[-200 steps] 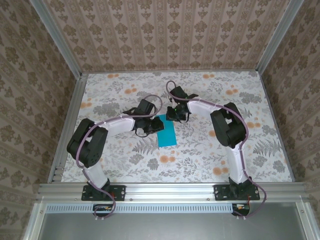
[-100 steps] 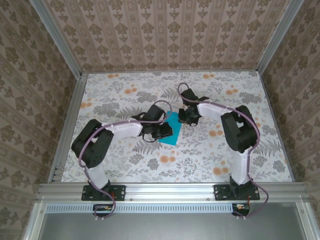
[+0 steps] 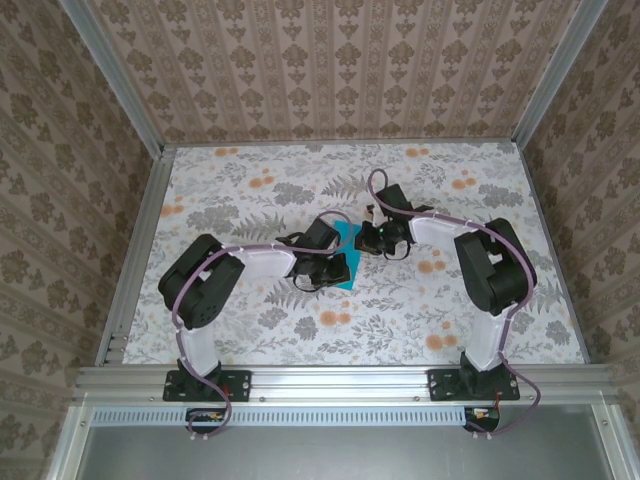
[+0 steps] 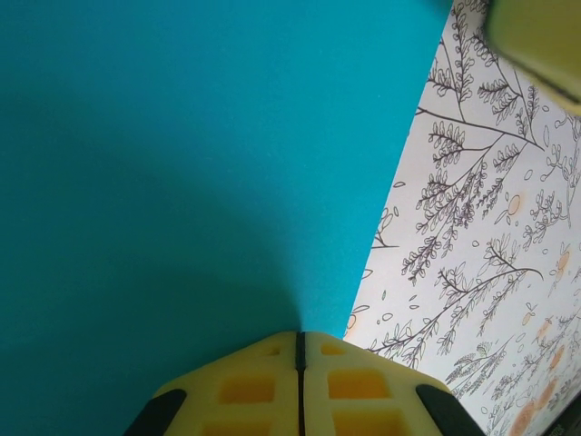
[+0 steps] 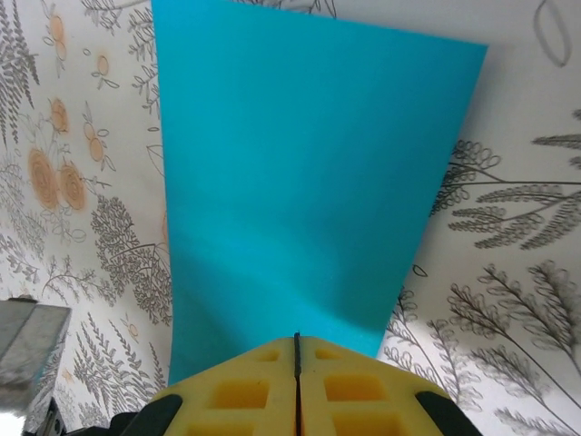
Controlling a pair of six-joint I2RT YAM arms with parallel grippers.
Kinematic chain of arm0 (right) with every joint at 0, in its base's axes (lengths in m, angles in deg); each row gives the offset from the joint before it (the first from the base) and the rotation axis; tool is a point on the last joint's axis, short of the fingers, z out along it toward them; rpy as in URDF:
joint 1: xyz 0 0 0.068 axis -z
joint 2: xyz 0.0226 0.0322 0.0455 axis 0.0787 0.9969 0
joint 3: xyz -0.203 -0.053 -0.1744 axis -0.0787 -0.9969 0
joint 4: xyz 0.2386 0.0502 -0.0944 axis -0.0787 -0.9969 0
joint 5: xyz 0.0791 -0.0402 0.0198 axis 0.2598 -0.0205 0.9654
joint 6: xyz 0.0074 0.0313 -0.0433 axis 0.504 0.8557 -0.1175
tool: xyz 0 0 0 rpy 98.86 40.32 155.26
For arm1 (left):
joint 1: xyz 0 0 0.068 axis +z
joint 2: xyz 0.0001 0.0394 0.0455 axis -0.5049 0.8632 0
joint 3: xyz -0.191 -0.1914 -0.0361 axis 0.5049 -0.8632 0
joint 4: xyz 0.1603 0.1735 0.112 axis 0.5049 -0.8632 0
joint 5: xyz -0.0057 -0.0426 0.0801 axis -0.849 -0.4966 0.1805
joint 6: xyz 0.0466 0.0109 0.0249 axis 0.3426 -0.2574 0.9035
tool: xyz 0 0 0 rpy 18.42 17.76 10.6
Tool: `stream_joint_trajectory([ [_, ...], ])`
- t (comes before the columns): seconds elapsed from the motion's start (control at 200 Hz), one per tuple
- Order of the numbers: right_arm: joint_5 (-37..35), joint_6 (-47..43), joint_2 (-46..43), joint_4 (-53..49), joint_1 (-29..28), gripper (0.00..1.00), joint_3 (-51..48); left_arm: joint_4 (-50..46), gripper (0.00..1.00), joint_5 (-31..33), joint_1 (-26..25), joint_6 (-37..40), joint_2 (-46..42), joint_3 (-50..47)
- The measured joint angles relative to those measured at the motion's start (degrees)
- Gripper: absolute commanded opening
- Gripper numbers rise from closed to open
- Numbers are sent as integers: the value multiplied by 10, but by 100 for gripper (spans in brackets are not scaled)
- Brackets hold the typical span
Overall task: Fold a paper plane with a square sheet of paper (pick it up from the middle)
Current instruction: First fold in half a square sheet of paper at the center of the table.
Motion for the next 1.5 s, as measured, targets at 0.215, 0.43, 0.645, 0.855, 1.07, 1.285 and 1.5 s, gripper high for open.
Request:
stream_joint_trajectory([
  [0.215,19,-8,37,10,1,7,0,-2,6,2,0,0,0,0],
  [0.43,43,-11,53,12,10,7,13,-5,5,2,-1,0,0,0],
  [0.645,70,-11,74,6,20,7,36,-3,5,10,-1,0,0,0],
  [0.855,74,-10,92,4,32,7,62,-3,4,13,-1,0,0,0],
  [1.07,75,-10,107,0,45,7,82,-3,4,13,-1,0,0,0],
  [1.285,80,-10,118,-9,50,7,100,-1,4,15,-1,0,0,0],
  [1.5,83,-8,133,-8,63,7,121,-1,3,17,-1,0,0,0],
])
